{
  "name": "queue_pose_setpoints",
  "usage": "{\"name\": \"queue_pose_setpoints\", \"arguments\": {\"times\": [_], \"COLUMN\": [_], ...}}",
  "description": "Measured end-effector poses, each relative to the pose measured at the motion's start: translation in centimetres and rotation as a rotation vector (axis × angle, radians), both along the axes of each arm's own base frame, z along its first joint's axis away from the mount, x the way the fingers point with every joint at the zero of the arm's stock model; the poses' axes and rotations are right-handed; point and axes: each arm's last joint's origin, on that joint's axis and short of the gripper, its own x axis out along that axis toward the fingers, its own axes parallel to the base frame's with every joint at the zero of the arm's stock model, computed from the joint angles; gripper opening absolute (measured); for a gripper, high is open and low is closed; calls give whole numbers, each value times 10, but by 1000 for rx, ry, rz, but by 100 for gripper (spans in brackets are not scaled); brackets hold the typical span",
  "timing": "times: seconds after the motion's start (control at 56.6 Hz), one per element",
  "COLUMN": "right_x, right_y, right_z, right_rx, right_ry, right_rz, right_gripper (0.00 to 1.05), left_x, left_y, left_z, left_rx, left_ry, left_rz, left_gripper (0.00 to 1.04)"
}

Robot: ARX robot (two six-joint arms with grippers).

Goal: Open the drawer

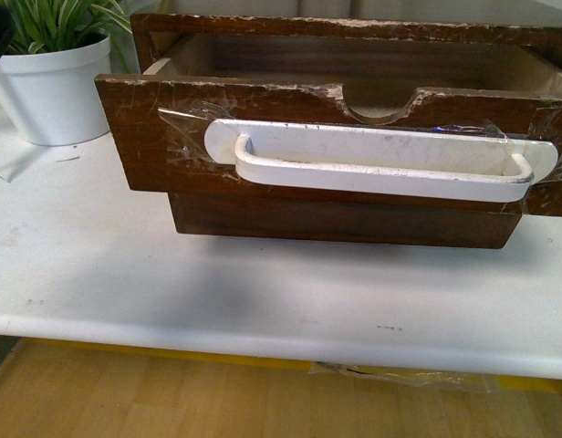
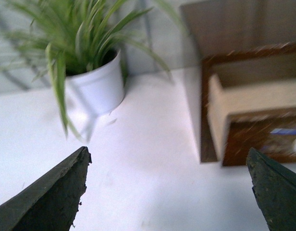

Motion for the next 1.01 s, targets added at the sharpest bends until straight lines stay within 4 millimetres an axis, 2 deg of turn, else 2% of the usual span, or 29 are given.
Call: {"name": "queue_pose_setpoints", "arguments": {"times": [0.088,0.283,0.459,0.495,0.583,0.671,0.777,0.919,0.972,1.007], "right_x": [-9,-23,-25,-25,-28,-32,-31,-32,-32,-32], "right_y": [-5,-7,-7,-7,-4,-1,4,12,12,12], "right_z": [-2,-14,-14,-15,-20,-22,-29,-33,-34,-35], "right_rx": [31,113,141,143,161,184,197,203,203,204], "right_ry": [-15,-3,2,3,-42,-96,-95,-92,-91,-90], "right_rz": [-53,-125,-132,-140,-386,-555,-628,-577,-587,-587], "right_gripper": [96,96,96,96,82,64,39,9,1,1], "left_x": [-15,-48,-52,-52,-53,-55,-65,-66,-66,-66], "left_y": [15,38,40,41,46,52,59,66,68,69], "left_z": [-19,-40,-40,-41,-46,-43,-51,-57,-59,-59], "left_rx": [-78,-223,-294,-307,-316,-262,-216,-210,-208,-209], "left_ry": [39,29,6,-6,-87,-119,-102,-124,-121,-119], "left_rz": [132,378,391,340,69,-14,-36,-28,-25,-56], "left_gripper": [99,99,99,95,77,61,34,6,4,4]}}
